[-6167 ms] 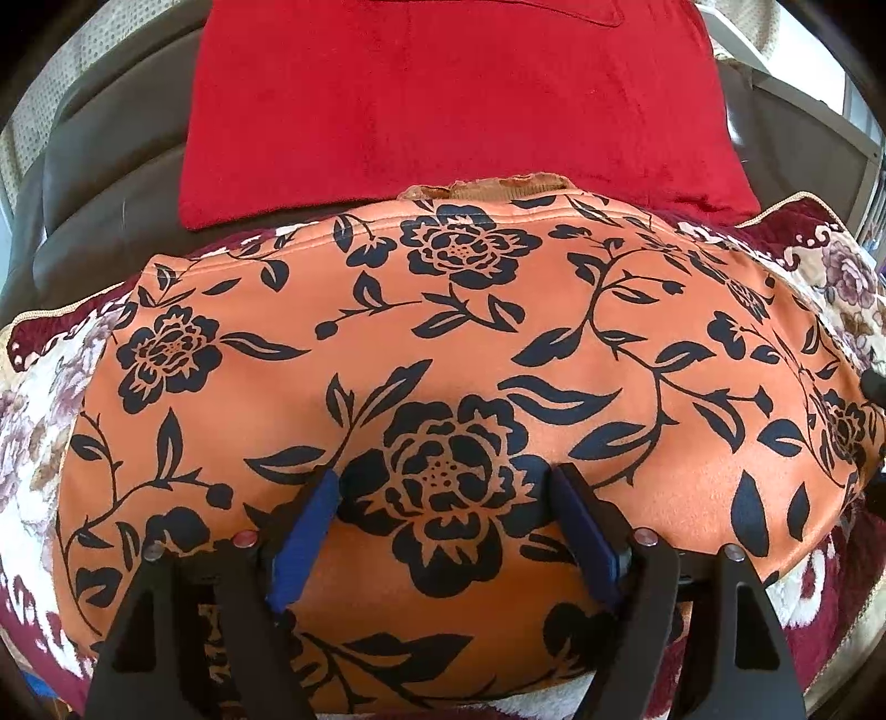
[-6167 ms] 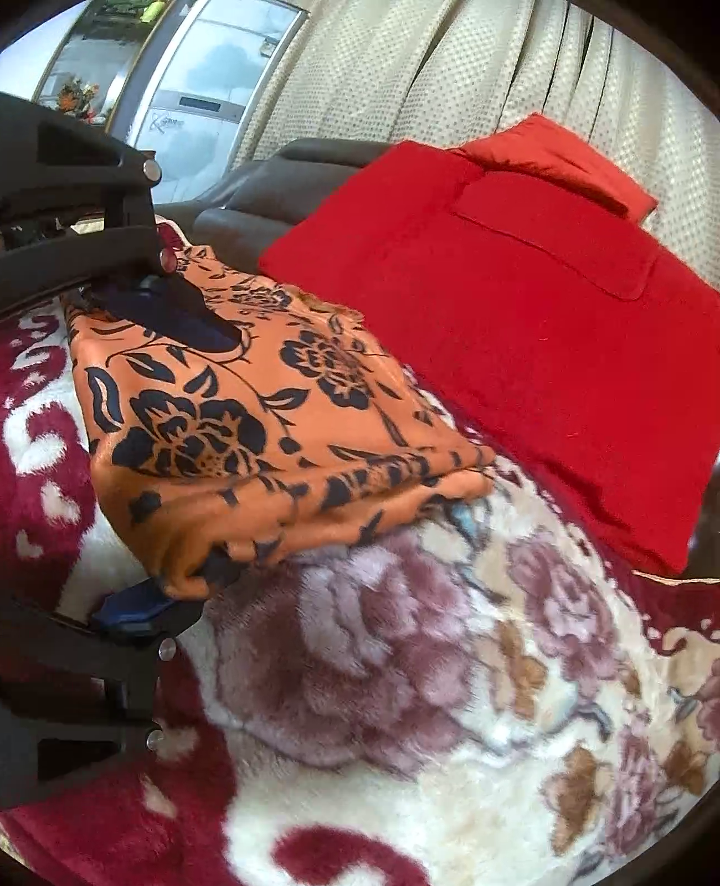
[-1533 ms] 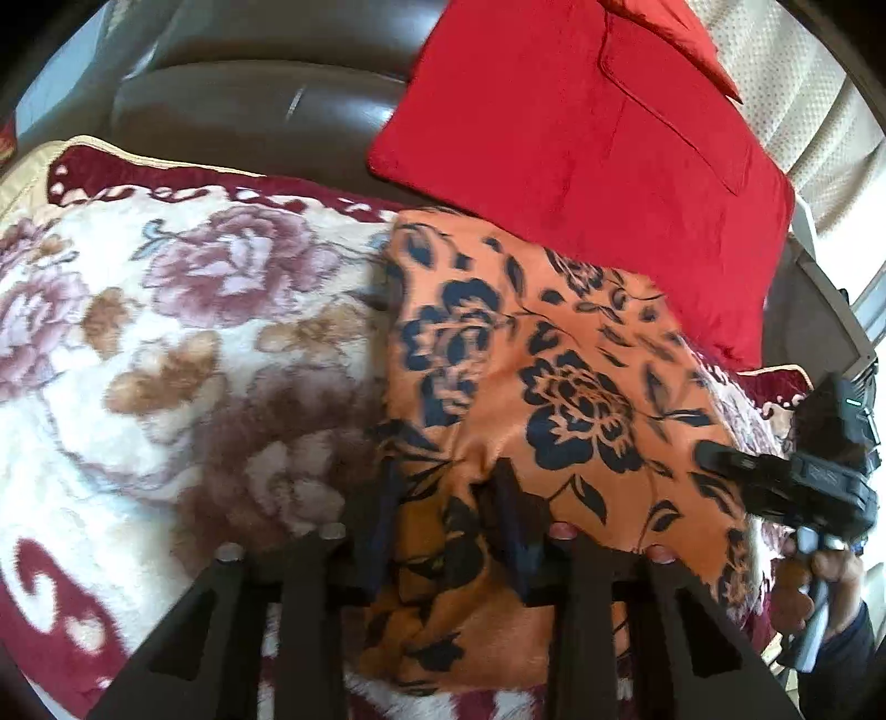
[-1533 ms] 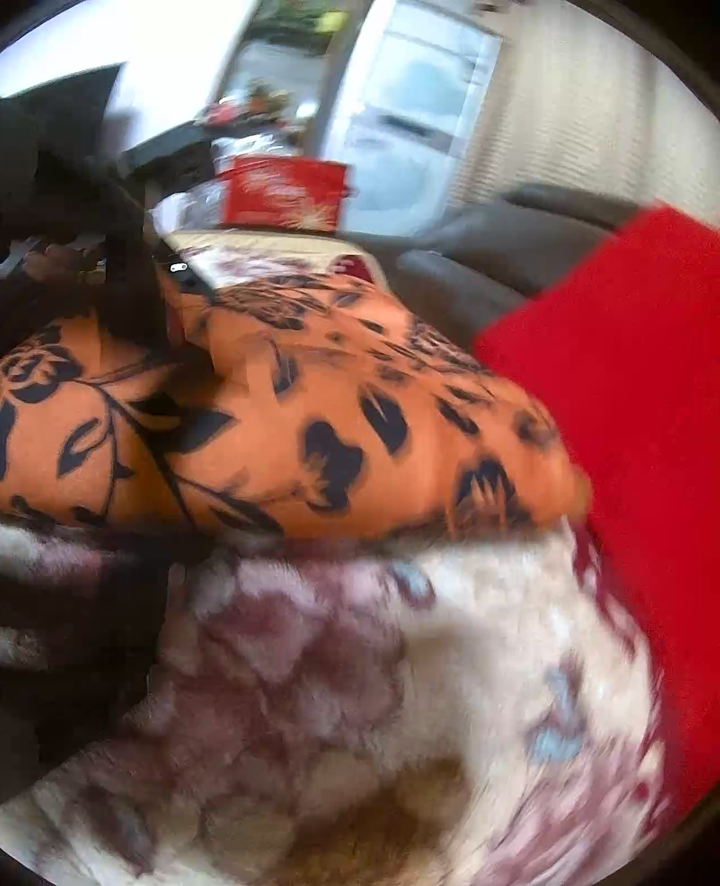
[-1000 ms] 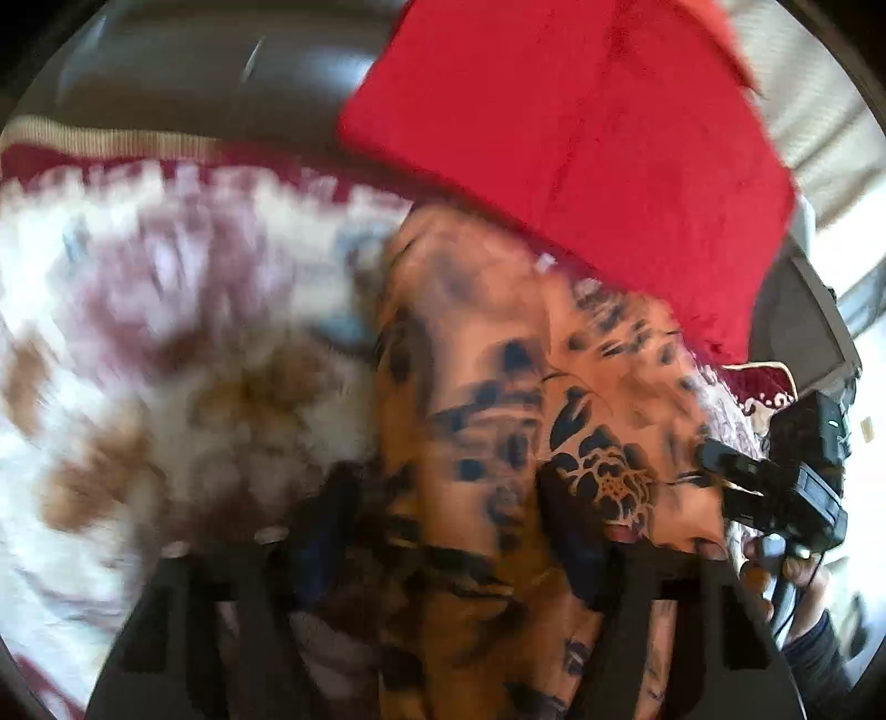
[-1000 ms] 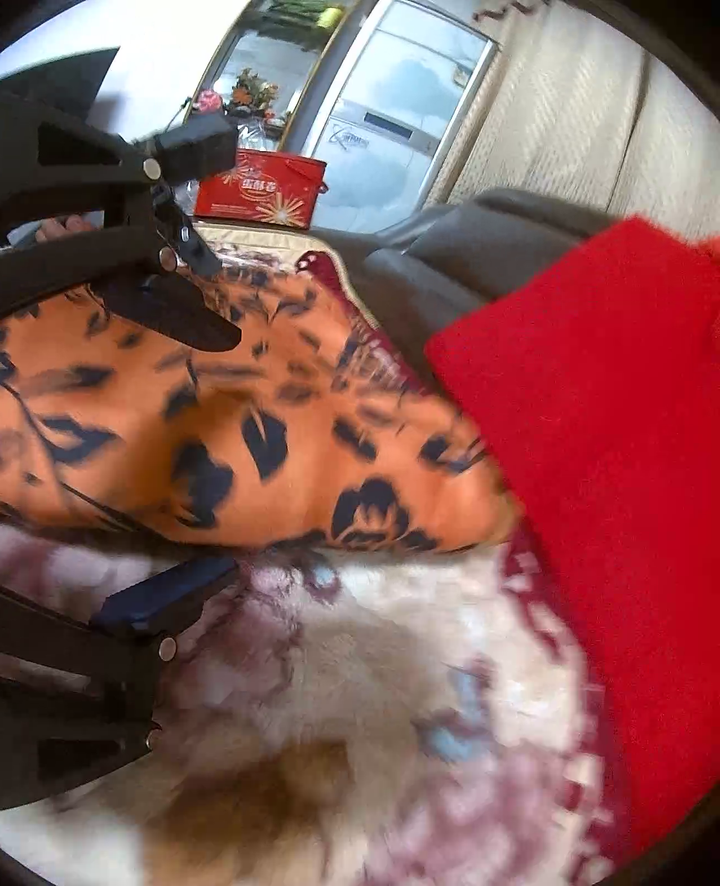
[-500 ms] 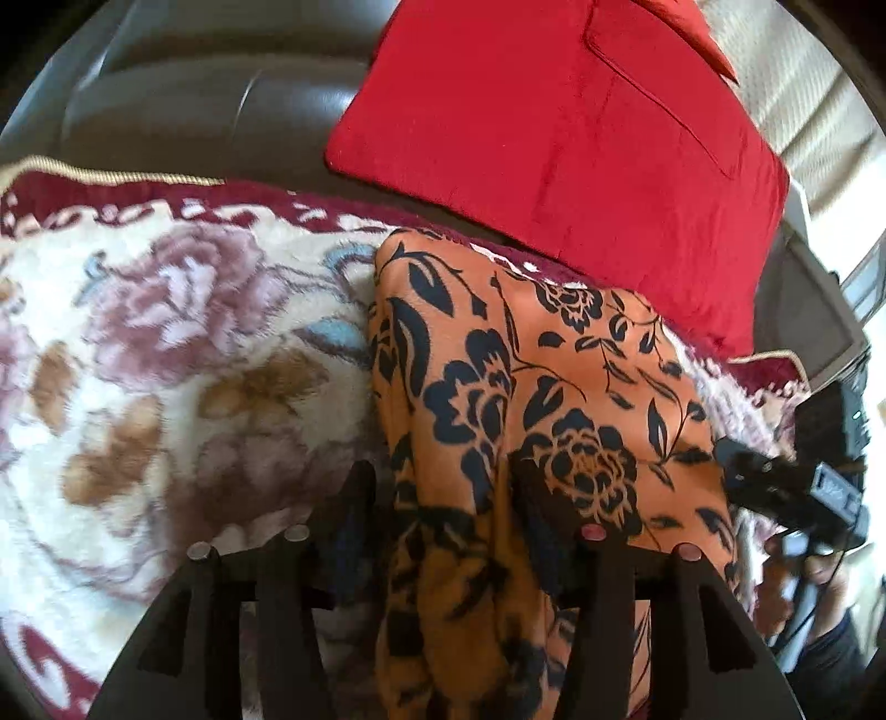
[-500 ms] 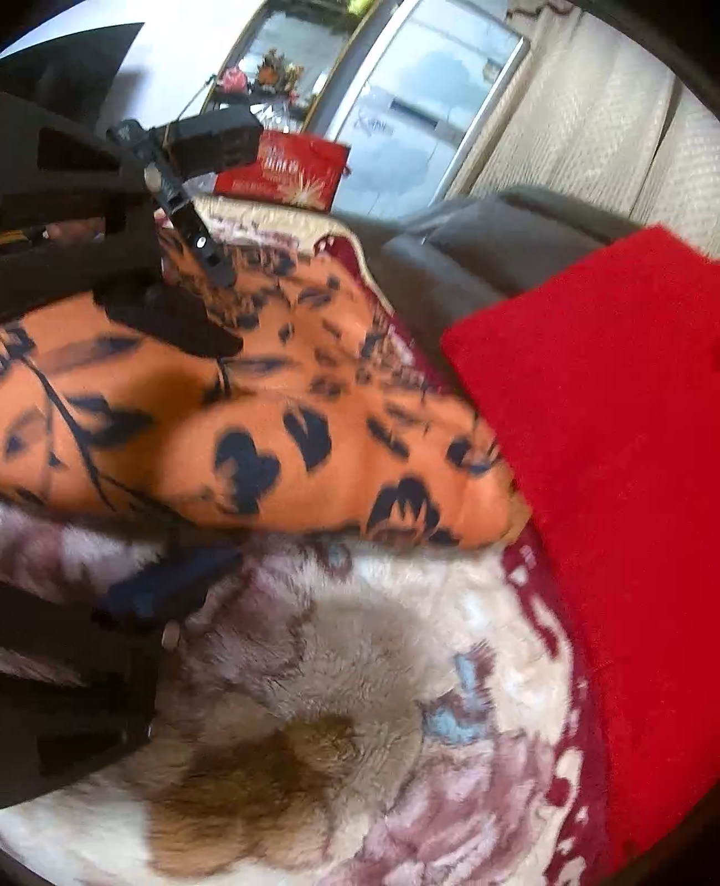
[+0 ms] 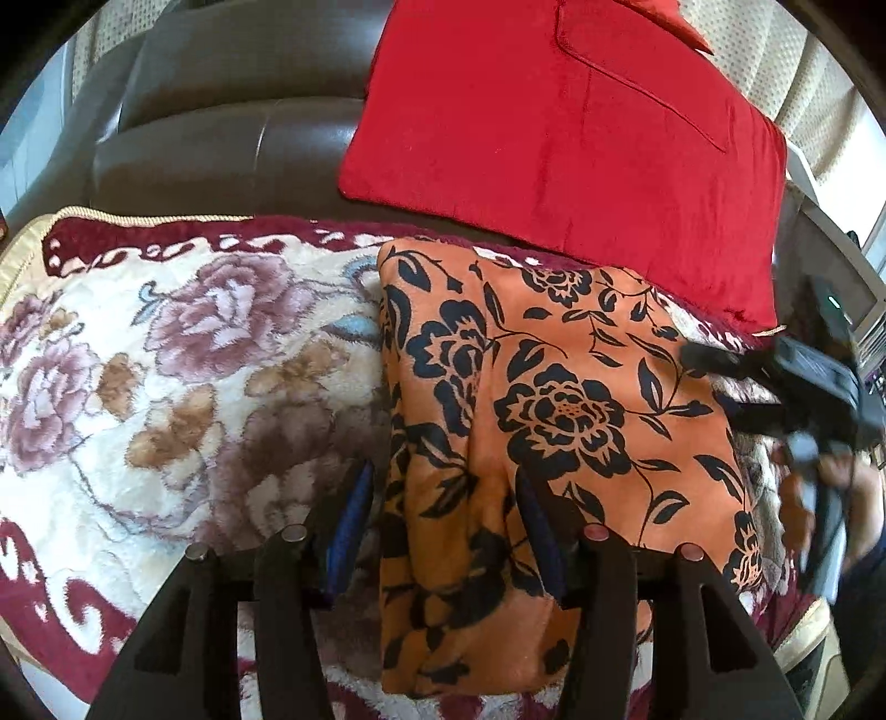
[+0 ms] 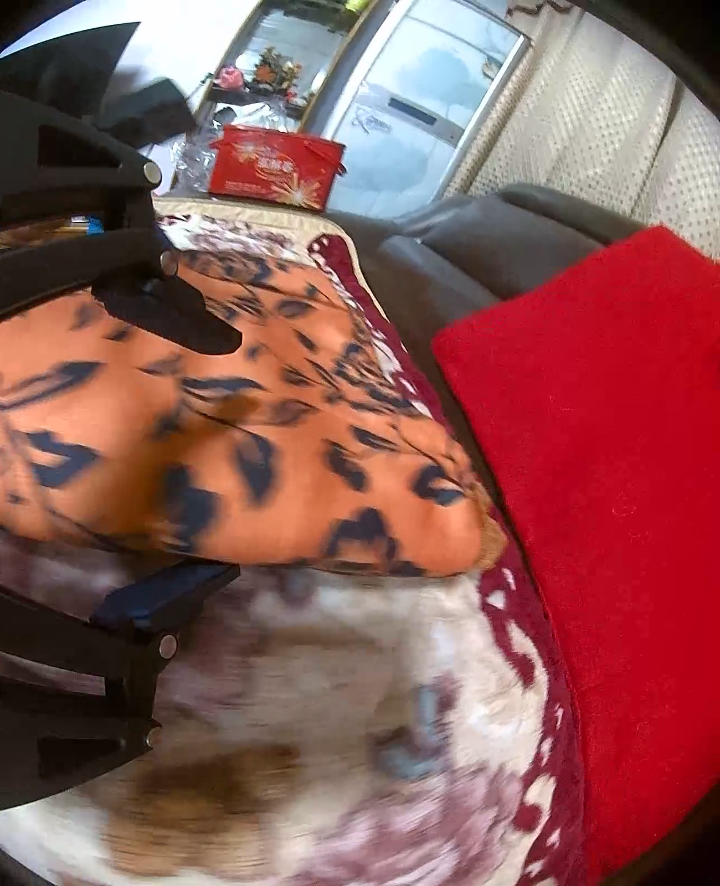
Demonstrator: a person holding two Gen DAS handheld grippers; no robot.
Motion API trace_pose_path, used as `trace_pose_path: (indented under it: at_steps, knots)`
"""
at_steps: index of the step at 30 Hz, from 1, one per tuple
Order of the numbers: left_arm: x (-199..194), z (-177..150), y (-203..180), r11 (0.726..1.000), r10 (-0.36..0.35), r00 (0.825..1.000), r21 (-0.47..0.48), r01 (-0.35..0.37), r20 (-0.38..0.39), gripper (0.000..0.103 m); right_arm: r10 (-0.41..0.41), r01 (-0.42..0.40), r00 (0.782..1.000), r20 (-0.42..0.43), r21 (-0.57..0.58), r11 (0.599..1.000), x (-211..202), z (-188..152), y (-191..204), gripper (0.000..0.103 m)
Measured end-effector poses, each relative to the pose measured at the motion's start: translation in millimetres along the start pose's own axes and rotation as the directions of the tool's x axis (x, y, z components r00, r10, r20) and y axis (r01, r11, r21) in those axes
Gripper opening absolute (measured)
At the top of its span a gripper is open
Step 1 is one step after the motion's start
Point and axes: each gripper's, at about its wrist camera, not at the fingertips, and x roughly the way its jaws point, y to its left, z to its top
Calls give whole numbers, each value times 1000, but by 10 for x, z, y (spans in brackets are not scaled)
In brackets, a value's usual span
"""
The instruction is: Fold small clothes
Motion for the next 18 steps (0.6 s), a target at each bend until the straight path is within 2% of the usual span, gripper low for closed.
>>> trace_pose_path:
  at_steps: [1, 2, 3, 4, 5, 7, 8, 11, 12, 13, 14, 15, 18]
  knots:
    - [-8, -10, -4, 1000, 3, 1000, 0, -3, 0, 55, -8, 8, 1000, -5, 0, 1000, 53, 64, -14, 78]
    - [-14, -23, -6, 1000, 5, 1000, -1, -5, 1, 55, -11, 11, 1000, -10, -17, 1000, 84, 105, -6, 73]
    - [-21, -38, -5, 1000, 4, 1000, -1, -4, 3, 55, -52, 51, 999, -7, -51, 997, 111, 141, 32, 46]
    - [-10, -58, -8, 1000, 6, 1000, 4, -6, 2, 55, -90, 89, 996, -5, -61, 994, 114, 158, 41, 31]
    - [35, -85, -13, 1000, 20, 1000, 13, -20, -13, 54, -96, 96, 995, 1, -61, 993, 114, 166, 30, 30]
    - [155, -130, 12, 1000, -10, 999, 5, 10, -42, 49, -130, 130, 992, 1, -32, 991, 164, 163, -81, 29]
    - [214, -155, 33, 1000, -20, 999, -5, 20, -45, 50, -112, 112, 994, 0, 6, 994, 177, 152, -166, 28]
    - [118, -163, 34, 999, -20, 999, -34, 19, -31, 49, -60, 60, 998, 20, 41, 997, 39, 113, -172, 33]
    - [63, -172, 3, 1000, -7, 1000, -19, 7, -23, 49, -60, 59, 998, 29, 33, 998, -32, 91, -149, 43]
    - [15, -186, -20, 1000, 1, 1000, -8, -1, -16, 49, -60, 59, 997, 39, 25, 998, -106, 61, -118, 56]
    - [-44, -209, -41, 1000, 1, 1000, -3, -1, -7, 49, -58, 57, 997, 56, 20, 998, -211, -4, -77, 82]
    - [-104, -240, -54, 1000, -3, 1000, -3, 3, 0, 50, -56, 55, 996, 69, 13, 998, -300, -76, -45, 85]
    - [-236, -349, -65, 1000, -15, 1000, -11, 15, 23, 57, -8, 9, 999, 42, -20, 1000, -420, -351, 47, 85]
